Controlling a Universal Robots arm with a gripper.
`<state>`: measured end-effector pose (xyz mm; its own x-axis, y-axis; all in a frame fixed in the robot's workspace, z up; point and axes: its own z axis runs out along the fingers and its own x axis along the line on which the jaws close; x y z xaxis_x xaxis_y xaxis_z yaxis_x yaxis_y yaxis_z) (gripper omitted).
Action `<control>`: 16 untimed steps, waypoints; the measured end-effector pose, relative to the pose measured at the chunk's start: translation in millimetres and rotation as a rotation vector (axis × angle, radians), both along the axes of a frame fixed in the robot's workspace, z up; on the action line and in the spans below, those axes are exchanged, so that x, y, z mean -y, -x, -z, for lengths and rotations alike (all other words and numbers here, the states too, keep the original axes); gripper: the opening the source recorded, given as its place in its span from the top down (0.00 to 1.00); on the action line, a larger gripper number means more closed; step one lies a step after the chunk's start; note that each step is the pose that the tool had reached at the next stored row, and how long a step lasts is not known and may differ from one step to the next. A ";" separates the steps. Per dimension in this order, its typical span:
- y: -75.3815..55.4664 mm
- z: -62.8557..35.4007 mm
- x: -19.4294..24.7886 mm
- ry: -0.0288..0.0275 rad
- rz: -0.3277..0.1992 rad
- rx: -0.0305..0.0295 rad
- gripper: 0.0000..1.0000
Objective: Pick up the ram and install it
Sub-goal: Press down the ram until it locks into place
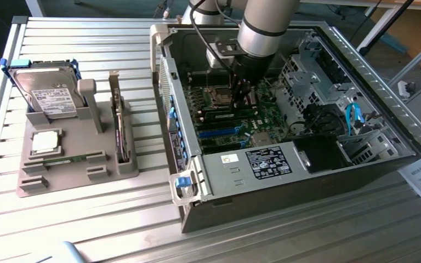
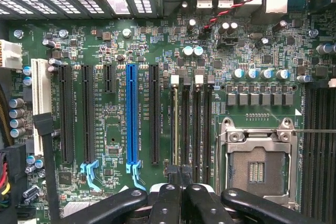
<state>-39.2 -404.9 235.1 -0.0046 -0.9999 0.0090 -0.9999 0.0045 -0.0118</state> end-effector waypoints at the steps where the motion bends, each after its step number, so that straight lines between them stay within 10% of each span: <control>1: 0.0 0.2 0.0 0.0002 0.000 -0.0001 0.89; 16: 0.0 2.7 0.2 -0.0001 0.000 0.0000 0.89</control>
